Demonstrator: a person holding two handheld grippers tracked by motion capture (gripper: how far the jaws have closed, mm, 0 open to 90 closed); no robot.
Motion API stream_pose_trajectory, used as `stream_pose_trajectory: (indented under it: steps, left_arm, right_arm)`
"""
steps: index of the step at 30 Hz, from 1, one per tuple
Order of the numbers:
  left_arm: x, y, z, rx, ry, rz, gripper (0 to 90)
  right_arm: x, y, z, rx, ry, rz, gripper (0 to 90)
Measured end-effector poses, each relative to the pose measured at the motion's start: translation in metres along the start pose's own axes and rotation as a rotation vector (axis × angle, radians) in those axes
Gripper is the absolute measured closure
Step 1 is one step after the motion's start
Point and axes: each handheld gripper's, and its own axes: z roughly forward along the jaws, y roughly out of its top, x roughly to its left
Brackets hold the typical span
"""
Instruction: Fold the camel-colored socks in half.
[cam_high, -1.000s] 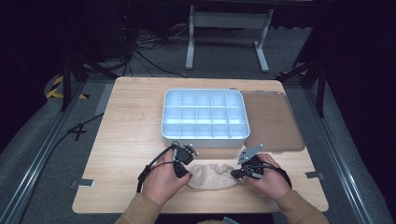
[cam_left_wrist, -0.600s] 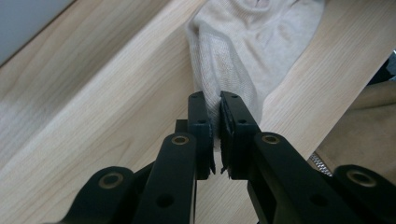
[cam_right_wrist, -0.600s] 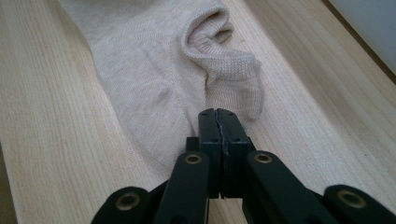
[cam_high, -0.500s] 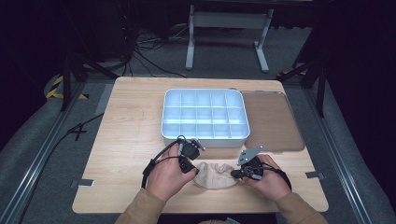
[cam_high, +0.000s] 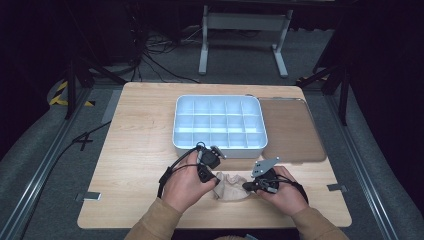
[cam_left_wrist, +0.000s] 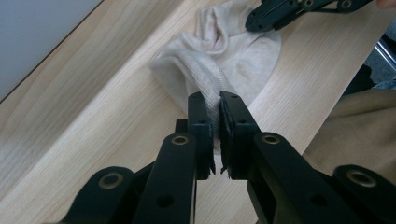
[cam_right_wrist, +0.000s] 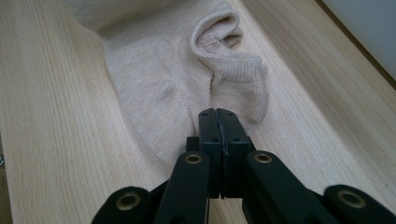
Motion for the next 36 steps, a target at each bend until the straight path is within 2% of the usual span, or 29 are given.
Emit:
stream_pose_trajectory:
  steps: [2,4,5,8,11,16,19,20,26,28,33,36]
  left_arm:
    - [-0.001,0.001,0.002,0.001,0.0,0.0,83.6]
    - [0.0,0.002,0.004,0.006,-0.005,0.005,83.6]
    - [0.0,0.002,0.004,0.009,-0.005,-0.003,83.7]
    - [0.0,0.003,0.006,0.007,-0.005,0.004,83.6]
    - [-0.001,0.003,0.01,0.008,-0.003,0.004,83.7]
    - [-0.003,0.005,0.016,0.038,-0.002,0.016,83.6]
    - [-0.005,0.007,0.022,0.045,-0.011,0.015,83.6]
    - [-0.005,0.008,0.024,0.043,-0.013,0.03,83.6]
    - [-0.01,0.014,0.032,0.073,-0.038,0.029,83.6]
    - [-0.011,0.016,0.032,0.075,-0.041,0.041,83.6]
    - [-0.012,0.018,0.03,0.051,-0.039,0.038,83.6]
    - [-0.008,0.019,0.037,0.043,-0.052,0.016,83.6]
  right_arm:
    - [0.002,0.001,0.001,-0.006,-0.004,-0.004,90.0]
    - [0.006,0.001,0.005,-0.041,-0.013,-0.031,90.0]
    - [0.009,0.002,0.007,-0.055,-0.014,-0.03,90.0]
    - [0.015,0.006,0.01,-0.059,-0.026,-0.061,90.0]
    - [0.018,0.009,0.014,-0.071,-0.012,-0.055,90.0]
    - [0.02,0.011,0.016,-0.074,-0.017,-0.044,90.0]
    - [0.021,0.011,0.016,-0.074,-0.016,-0.037,90.0]
    - [0.021,0.012,0.016,-0.073,-0.017,-0.039,90.0]
    - [0.02,0.011,0.016,-0.074,-0.007,-0.029,90.0]
    - [0.02,0.011,0.016,-0.075,-0.007,-0.028,90.0]
    - [0.02,0.011,0.017,-0.076,-0.013,-0.026,90.0]
    - [0.02,0.011,0.016,-0.076,-0.01,-0.028,89.9]
